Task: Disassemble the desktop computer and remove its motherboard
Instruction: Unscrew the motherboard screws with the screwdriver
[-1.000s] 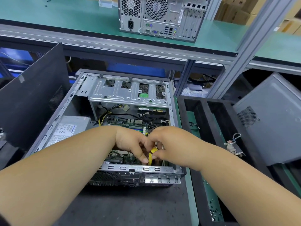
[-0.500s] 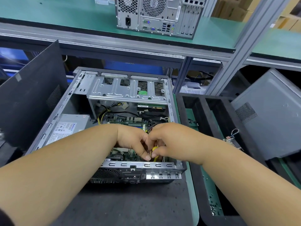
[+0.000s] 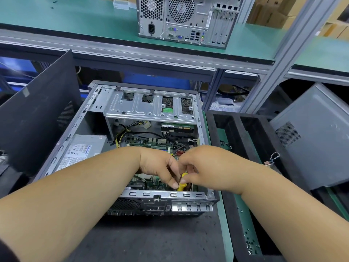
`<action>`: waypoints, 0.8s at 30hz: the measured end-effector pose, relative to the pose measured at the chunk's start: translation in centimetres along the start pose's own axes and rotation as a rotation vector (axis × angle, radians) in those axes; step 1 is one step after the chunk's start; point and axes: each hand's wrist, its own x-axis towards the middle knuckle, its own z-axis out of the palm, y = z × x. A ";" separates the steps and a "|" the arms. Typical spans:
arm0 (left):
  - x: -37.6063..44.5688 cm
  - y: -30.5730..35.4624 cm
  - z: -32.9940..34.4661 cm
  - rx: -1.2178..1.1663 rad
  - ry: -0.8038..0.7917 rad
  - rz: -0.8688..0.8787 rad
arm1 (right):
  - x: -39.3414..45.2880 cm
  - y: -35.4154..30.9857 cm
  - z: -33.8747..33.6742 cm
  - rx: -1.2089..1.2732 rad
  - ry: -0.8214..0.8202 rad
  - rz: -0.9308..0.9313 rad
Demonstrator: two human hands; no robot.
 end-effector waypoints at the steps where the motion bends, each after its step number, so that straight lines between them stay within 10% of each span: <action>1: 0.0 -0.1 0.0 -0.014 -0.009 0.012 | 0.1 -0.1 0.0 0.002 -0.013 0.006; 24: -0.2 0.4 -0.1 0.026 -0.010 -0.034 | 0.6 0.4 -0.3 0.082 -0.072 -0.029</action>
